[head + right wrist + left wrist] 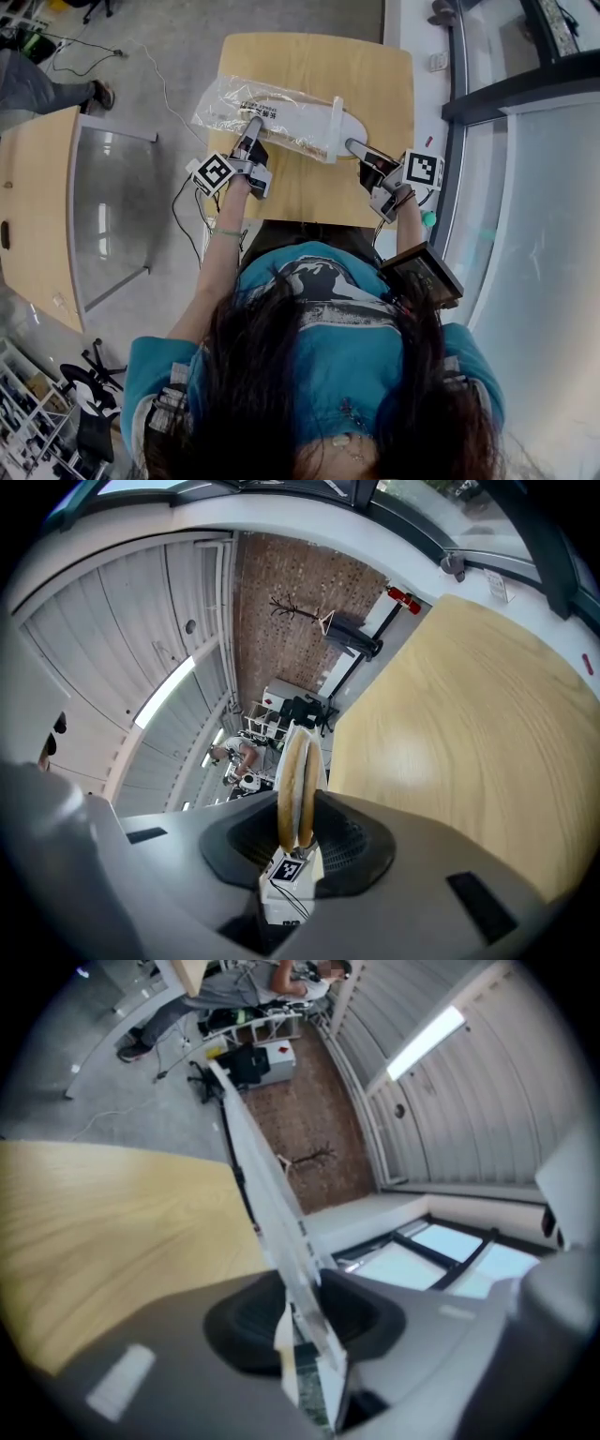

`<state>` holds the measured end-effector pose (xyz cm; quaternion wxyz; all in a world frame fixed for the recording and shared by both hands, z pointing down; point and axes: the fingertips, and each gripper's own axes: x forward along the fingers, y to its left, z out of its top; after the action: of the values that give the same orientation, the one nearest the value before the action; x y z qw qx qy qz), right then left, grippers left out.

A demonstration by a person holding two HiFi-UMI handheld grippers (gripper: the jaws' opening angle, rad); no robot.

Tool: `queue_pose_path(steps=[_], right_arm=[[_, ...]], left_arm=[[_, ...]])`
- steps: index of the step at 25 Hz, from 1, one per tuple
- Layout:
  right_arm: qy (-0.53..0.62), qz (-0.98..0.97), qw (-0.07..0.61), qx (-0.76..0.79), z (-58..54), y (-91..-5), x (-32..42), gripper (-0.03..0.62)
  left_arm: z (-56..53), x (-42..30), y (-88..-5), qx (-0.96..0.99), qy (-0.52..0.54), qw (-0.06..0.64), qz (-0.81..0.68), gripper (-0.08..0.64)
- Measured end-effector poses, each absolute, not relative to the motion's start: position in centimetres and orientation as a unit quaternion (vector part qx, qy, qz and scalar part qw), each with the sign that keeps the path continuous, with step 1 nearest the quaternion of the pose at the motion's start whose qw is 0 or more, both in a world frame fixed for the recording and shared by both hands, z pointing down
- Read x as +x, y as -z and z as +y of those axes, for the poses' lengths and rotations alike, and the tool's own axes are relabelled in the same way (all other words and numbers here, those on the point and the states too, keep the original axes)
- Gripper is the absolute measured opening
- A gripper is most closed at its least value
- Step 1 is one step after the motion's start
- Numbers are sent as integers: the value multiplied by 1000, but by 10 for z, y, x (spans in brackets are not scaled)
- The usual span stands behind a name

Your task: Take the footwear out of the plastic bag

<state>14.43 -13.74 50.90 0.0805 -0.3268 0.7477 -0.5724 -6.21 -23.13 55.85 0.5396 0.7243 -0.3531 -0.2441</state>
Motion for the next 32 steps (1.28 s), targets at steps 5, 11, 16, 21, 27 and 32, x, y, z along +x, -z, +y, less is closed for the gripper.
queue_pose_path(steps=[5, 11, 16, 21, 27, 32], right_arm=[[581, 738, 90, -330, -136, -503, 145, 89], [564, 732, 54, -377, -137, -506, 155, 87], [555, 726, 40, -404, -137, -508, 168, 86], [542, 727, 29, -421, -136, -505, 177, 86], [531, 730, 28, -429, -133, -490, 188, 84], [519, 727, 39, -448, -128, -476, 205, 83]], left_arm=[[-237, -67, -566, 718, 238, 537, -373, 112], [-241, -60, -577, 745, 160, 504, -406, 112], [-246, -57, -591, 775, 57, 441, -450, 76], [-259, -57, -601, 778, 10, 405, -480, 14], [-274, -62, -617, 760, -19, 403, -509, 2], [-288, -72, -627, 735, -12, 417, -535, 0]])
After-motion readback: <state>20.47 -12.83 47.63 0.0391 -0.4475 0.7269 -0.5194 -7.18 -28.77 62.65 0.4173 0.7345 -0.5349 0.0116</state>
